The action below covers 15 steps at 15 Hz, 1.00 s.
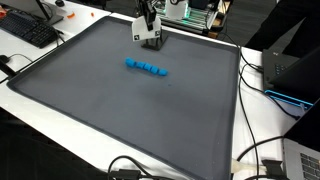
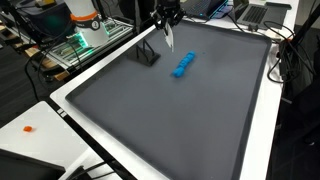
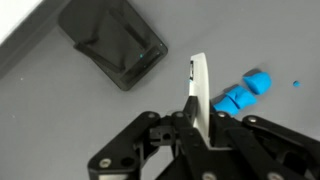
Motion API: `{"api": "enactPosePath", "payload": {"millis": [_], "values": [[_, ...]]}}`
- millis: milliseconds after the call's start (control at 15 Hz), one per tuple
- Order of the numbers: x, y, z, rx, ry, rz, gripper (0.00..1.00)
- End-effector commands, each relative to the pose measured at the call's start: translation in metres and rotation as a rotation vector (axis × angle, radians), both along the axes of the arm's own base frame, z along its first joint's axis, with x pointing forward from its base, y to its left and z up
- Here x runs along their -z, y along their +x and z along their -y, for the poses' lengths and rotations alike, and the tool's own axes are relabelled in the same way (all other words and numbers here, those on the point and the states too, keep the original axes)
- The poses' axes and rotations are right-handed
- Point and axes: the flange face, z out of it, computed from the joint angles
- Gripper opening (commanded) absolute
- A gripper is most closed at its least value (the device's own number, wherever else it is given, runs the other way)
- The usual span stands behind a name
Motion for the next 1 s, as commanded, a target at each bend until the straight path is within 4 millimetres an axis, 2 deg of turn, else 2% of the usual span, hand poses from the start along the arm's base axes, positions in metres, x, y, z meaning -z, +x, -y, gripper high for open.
{"api": "enactPosePath", "payload": {"millis": [0, 333, 533, 933], "values": [[0.002, -0.029, 0.001, 0.192, 0.035, 0.006, 0.02], [0.018, -0.053, 0.005, 0.353, 0.035, 0.015, 0.02], [0.030, -0.066, 0.011, 0.388, 0.037, 0.019, 0.02], [0.052, -0.083, 0.026, 0.526, 0.092, 0.026, 0.02]]}}
